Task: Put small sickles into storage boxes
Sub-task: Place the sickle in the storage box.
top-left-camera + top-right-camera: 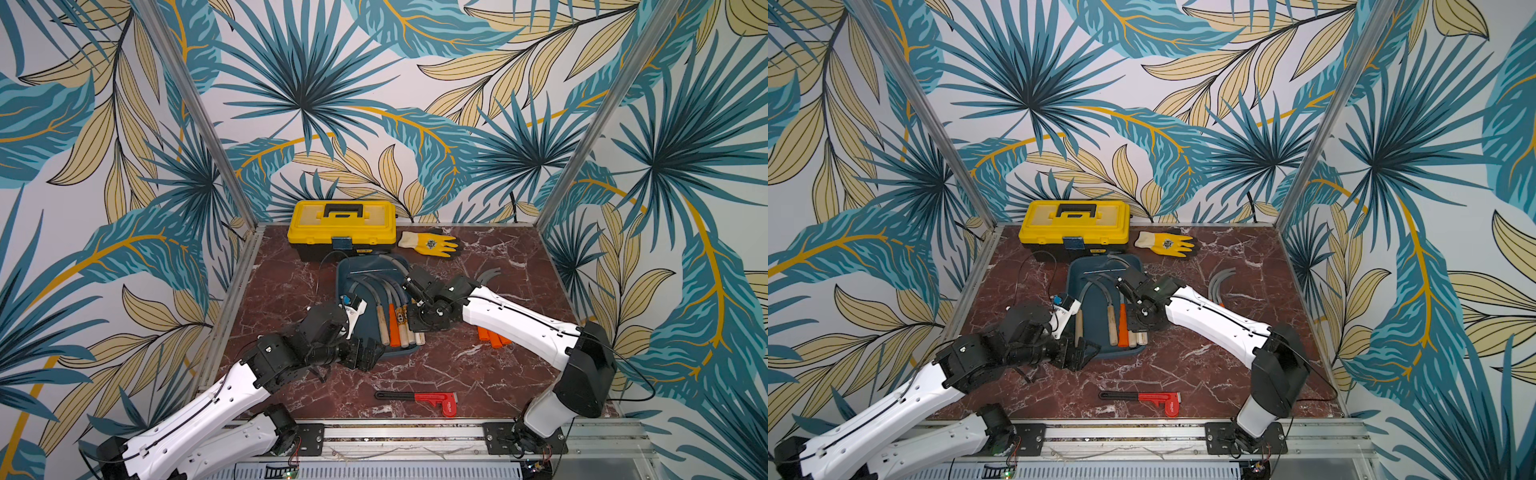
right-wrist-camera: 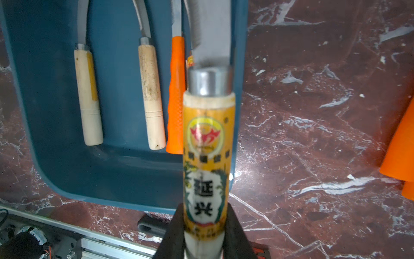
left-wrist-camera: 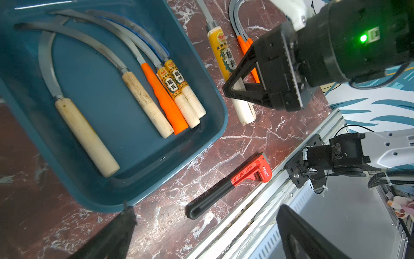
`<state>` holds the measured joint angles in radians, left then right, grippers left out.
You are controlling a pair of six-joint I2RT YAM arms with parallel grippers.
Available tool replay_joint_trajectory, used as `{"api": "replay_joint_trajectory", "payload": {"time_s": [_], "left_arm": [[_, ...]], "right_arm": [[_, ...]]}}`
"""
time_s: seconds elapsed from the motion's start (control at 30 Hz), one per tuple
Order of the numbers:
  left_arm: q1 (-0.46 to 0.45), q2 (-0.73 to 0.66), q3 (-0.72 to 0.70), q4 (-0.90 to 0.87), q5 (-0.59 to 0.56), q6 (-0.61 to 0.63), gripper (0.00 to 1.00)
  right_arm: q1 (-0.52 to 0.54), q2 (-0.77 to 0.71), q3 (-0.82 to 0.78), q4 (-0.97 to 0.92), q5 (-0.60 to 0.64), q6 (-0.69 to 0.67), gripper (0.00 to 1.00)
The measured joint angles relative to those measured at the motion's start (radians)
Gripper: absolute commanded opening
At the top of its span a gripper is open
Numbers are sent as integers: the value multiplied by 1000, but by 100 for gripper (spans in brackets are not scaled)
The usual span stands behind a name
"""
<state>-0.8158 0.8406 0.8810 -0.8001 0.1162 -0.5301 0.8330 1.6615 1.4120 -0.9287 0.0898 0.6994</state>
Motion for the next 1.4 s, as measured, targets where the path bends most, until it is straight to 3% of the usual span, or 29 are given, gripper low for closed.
{"api": "replay_joint_trajectory", "payload": {"time_s": [0.77,1.17,1.4], "left_arm": [[0,-115,37,-183,-129,-65,99],[0,-97,38,-194,-152,-61,99],[13,-32,69,-200,-157,-32,99]], "right_arm": [[39,302,205,-5,-53,-69,0],[33,451,307,-8,-66,-109,0],[-5,500,348,-14,-69,-129,8]]}}
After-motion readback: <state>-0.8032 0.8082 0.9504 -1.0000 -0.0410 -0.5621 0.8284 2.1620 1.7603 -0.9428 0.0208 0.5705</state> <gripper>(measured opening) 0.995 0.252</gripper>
